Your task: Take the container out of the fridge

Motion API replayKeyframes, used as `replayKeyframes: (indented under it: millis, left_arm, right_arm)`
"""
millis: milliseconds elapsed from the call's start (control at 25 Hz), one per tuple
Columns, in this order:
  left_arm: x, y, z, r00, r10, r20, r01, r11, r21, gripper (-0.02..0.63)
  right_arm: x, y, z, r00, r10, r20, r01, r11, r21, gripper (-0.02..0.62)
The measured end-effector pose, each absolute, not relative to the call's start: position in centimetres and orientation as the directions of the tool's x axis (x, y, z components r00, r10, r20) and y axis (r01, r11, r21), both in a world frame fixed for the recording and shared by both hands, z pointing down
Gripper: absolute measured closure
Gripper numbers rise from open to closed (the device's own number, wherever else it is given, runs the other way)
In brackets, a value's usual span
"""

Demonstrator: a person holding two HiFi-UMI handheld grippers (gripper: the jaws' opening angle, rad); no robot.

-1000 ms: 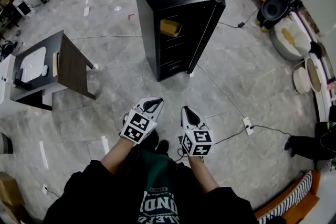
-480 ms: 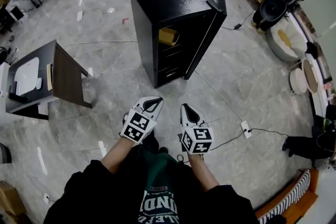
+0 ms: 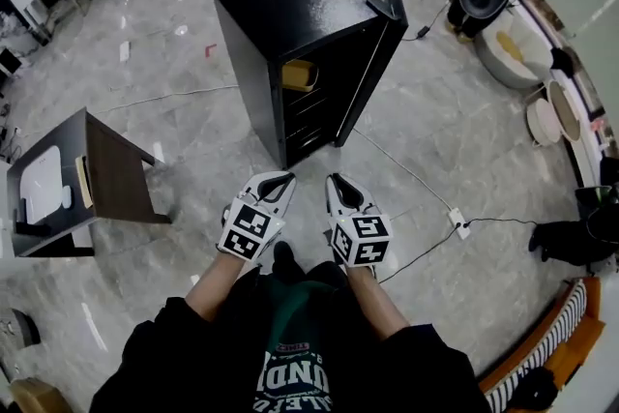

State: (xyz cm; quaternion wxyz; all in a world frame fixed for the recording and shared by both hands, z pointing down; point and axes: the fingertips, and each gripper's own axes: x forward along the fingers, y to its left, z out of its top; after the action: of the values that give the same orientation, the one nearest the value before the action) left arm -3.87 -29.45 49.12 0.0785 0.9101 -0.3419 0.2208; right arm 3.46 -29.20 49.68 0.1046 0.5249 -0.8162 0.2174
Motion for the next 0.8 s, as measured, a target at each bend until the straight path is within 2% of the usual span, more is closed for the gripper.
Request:
replayKeyframes:
  millis: [560,800]
  left_arm:
    - [-0.7,-33.4,49.6,0.694,-0.55,0.464,-0.601,-0.798,-0.046,0.592]
    - [0.2,-35.7,50.6,0.679,-0.556,0.48,-0.616,-0.787,-0.039,0.592]
  right_arm:
    - [6.6,-34.7,50.7,-0.363,-0.853,0.374,-0.922,0.27,-0.279,0.555]
    - [7.4,-37.9,52.4,-0.376,-0.838,0.396,-0.916,0.273,-0.293,0.518]
